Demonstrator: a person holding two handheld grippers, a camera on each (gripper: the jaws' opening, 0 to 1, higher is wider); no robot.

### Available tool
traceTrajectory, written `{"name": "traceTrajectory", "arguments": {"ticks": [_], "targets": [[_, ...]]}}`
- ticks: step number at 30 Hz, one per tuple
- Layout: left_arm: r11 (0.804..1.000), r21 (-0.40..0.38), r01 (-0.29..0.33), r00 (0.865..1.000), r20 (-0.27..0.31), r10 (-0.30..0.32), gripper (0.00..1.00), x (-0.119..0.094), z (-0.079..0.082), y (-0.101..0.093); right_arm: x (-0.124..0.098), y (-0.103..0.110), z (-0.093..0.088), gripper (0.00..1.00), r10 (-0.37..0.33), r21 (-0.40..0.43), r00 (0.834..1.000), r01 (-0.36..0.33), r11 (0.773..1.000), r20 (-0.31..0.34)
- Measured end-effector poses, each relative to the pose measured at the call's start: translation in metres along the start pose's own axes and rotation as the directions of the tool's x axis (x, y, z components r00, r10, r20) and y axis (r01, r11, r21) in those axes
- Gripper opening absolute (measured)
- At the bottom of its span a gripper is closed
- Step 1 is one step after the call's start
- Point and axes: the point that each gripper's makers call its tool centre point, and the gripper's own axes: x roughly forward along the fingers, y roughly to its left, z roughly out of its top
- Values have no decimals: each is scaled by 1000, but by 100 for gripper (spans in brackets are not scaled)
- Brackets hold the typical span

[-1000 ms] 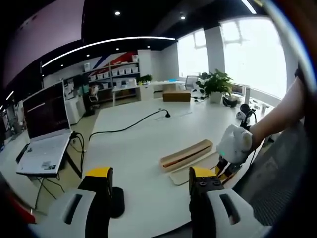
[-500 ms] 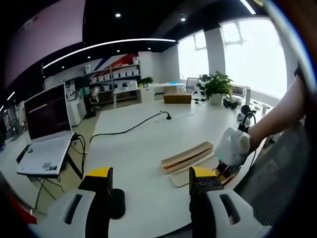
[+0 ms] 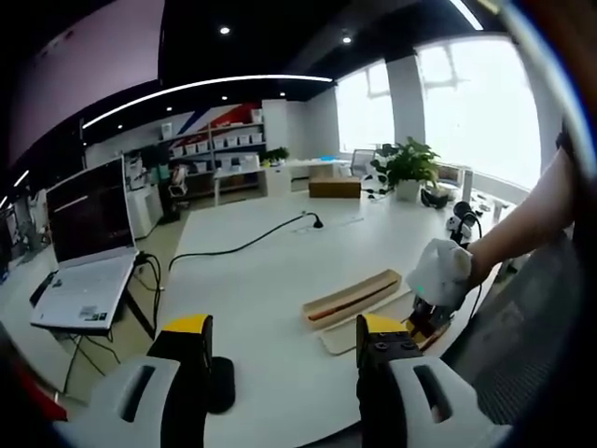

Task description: Arrange the utensils inside the cutlery case until each visible utensil rests in its matching compartment.

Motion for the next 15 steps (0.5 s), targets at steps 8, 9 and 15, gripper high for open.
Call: {"name": "traceTrajectory", "arguments": {"ticks": [8, 9, 15], "targets": [[1000, 3, 0, 1000, -9, 0, 64, 1, -2, 0, -6, -4, 6, 0, 6, 0, 1000, -6, 1000, 31], [1000, 3, 0, 1000, -10, 0, 64, 1, -2, 1, -7, -4, 6, 0, 6, 5, 999, -6, 1000, 33], [1000, 0, -4, 1000, -8, 4, 64, 1, -2, 2, -15, -8, 6, 0, -1, 13, 1000, 1, 1000, 29]]}}
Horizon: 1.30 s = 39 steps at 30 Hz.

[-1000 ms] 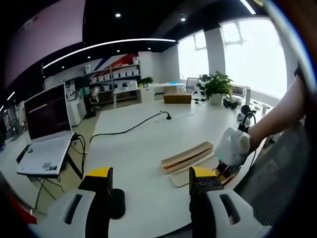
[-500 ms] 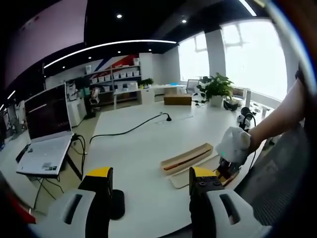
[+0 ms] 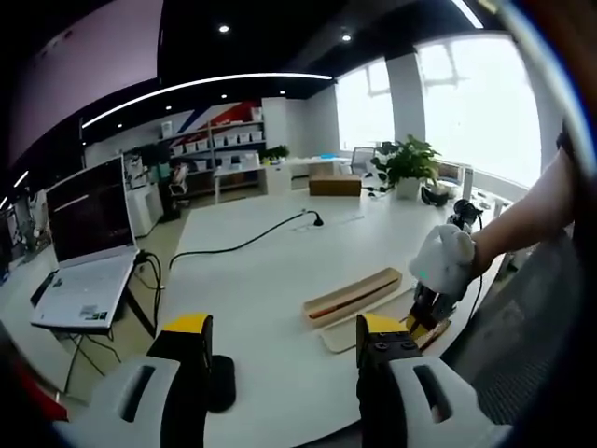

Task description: Arrange the utensils inside the cutlery case until each visible utensil rests in its matching compartment.

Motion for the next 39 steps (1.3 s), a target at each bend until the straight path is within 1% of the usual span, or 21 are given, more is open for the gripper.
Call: {"name": "traceTrajectory", "arguments": {"ticks": [4, 6, 8, 13, 17, 21, 23, 27, 32, 36, 39], "targets": [[1000, 1, 0, 1000, 4, 0, 64, 0, 1, 0, -4, -7, 2, 0, -17, -12, 1000, 17, 1000, -7], [1000, 12, 2, 1000, 6, -2, 65, 0, 1, -1, -8, -9, 2, 0, -17, -19, 1000, 16, 1000, -19], [1000, 19, 5, 1000, 5, -5, 64, 0, 2, -2, -15, -12, 3, 0, -23, -25, 1000, 23, 999, -17], [1000, -6, 2, 1000, 18, -2, 65, -1, 3, 0, -24, -19, 3, 0, -36, -35, 999, 35, 999, -23], [1000, 8, 6, 1000, 21, -6, 65, 0, 4, -1, -28, -25, 2, 0, -48, -48, 998, 47, 998, -33], [1000, -10, 1, 1000, 30, -1, 65, -1, 5, 1, -37, -30, 3, 0, -56, -39, 998, 55, 998, -20], [1000, -13, 6, 1000, 27, -6, 65, 0, 5, 0, -41, -38, 3, 0, -66, -36, 998, 65, 997, -21], [1000, 5, 12, 1000, 25, -12, 65, 0, 5, -3, -48, -48, 6, 0, -88, -43, 996, 87, 995, -20], [1000, -13, 10, 999, 33, -9, 66, 0, 6, -1, -57, -63, 10, 0, -113, -70, 993, 111, 991, -20], [1000, -12, 9, 999, 38, -9, 66, 0, 6, -1, -59, -78, 14, 0, -129, -82, 991, 126, 989, -25], [1000, -29, 2, 999, 41, -1, 66, 0, 7, 1, -58, -89, 17, 0, -137, -82, 990, 134, 988, -35]]}}
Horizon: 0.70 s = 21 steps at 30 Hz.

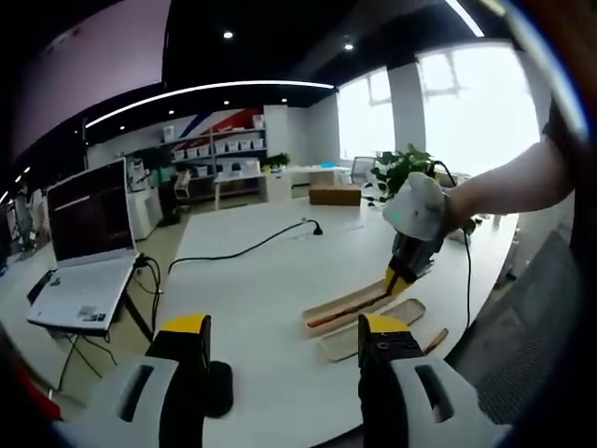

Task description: Arrange the utensils inside the cutlery case until each visible utensil rests in its matching compartment.

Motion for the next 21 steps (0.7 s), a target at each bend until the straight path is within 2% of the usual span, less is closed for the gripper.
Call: {"name": "traceTrajectory", "arguments": {"ticks": [11, 21], "targets": [[1000, -20, -13, 1000, 8, 13, 66, -1, 1, 3, 22, -33, 12, 0, -10, -32, 999, 9, 999, -39], [999, -41, -10, 1000, 7, 11, 66, 0, 1, 4, 51, -38, 12, 0, 30, -26, 997, -32, 999, -72]]}}
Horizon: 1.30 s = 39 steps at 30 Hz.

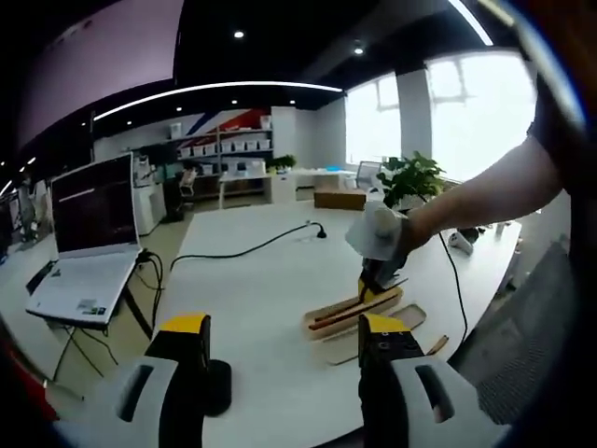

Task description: Arrange the utensils inside the cutlery case until each visible utensil rests in its matching compartment.

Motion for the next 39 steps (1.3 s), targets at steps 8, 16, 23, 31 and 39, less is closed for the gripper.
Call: {"name": "traceTrajectory", "arguments": {"ticks": [8, 16, 23, 31, 39], "targets": [[1000, -5, 7, 1000, -8, -7, 66, 1, -2, -1, 12, 0, 5, 0, 15, -8, 1000, -15, 1000, -2], [1000, -16, -1, 1000, -5, 0, 66, 0, -2, 2, 20, 1, 4, 0, 26, 26, 1000, -26, 999, -8], [1000, -14, 0, 1000, -8, 0, 66, 1, -2, 1, 24, -1, 1, 1, 18, 26, 1000, -17, 1000, -14], [1000, -11, 1, 1000, -10, -1, 66, 1, -2, 1, 13, -8, 5, 5, -4, 70, 999, 1, 998, 46], [1000, -8, 2, 1000, -10, -2, 66, 1, -2, 0, -7, -9, 3, 10, -43, 108, 994, 32, 994, 102]]}}
